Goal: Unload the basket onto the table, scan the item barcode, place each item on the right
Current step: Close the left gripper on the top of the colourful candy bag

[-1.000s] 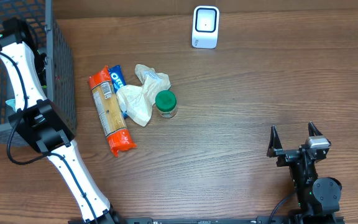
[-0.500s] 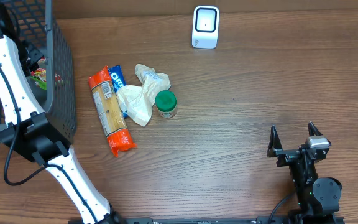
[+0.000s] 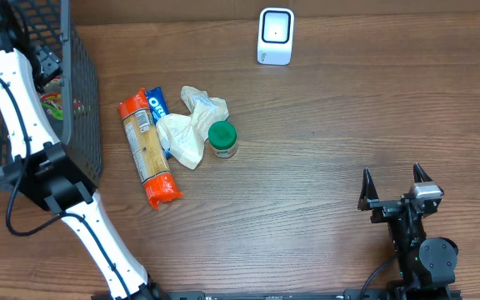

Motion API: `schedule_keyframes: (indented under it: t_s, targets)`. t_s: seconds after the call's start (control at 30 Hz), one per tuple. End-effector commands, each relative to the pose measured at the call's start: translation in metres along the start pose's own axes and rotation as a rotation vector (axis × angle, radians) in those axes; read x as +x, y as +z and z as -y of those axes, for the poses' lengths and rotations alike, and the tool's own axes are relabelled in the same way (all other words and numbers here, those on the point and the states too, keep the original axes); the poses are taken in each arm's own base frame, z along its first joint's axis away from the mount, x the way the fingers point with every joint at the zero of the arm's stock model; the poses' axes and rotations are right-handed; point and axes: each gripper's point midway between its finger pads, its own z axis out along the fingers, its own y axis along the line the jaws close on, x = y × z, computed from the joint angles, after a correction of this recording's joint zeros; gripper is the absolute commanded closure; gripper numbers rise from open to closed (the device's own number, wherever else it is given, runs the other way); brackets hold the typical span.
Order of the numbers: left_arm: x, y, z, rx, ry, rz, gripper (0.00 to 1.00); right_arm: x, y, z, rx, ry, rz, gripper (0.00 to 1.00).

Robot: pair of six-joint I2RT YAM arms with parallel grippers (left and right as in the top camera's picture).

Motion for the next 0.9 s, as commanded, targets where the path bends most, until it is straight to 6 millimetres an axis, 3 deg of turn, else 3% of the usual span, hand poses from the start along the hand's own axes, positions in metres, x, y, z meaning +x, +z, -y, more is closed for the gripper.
schedule_keyframes:
  t_s: [0.0, 0.2, 0.3, 0.4, 0.47, 0.5, 0.7, 0.87]
  targets:
    - [0.015, 0.035, 0.0, -0.028, 0.016, -0.067, 0.18, 0.003, 0.0, 0.001, 0.007, -0.007, 0.0, 0.0]
    - [0.042, 0.072, -0.004, -0.068, 0.035, -0.174, 0.2, 0.003, 0.0, 0.002, 0.008, -0.007, 0.0, 0.0]
    - [0.05, 0.082, -0.004, -0.074, 0.039, -0.204, 0.28, 0.003, 0.0, 0.001, 0.007, -0.007, 0.0, 0.0]
    - [0.051, 0.083, -0.004, -0.075, 0.04, -0.208, 0.56, 0.003, 0.0, 0.002, 0.008, -0.007, 0.0, 0.0]
    - [0.051, 0.082, -0.004, -0.073, 0.039, -0.205, 0.87, 0.003, 0.0, 0.001, 0.007, -0.007, 0.0, 0.0]
    - [0.051, 0.082, -0.004, -0.074, 0.039, -0.207, 0.96, 0.003, 0.0, 0.001, 0.007, -0.007, 0.0, 0.0]
    - [0.052, 0.074, -0.006, -0.078, 0.041, -0.218, 0.96, 0.003, 0.0, 0.001, 0.007, -0.007, 0.0, 0.0]
    - [0.036, 0.044, -0.005, -0.058, 0.029, -0.164, 0.96, 0.003, 0.0, 0.001, 0.007, -0.007, 0.0, 0.0]
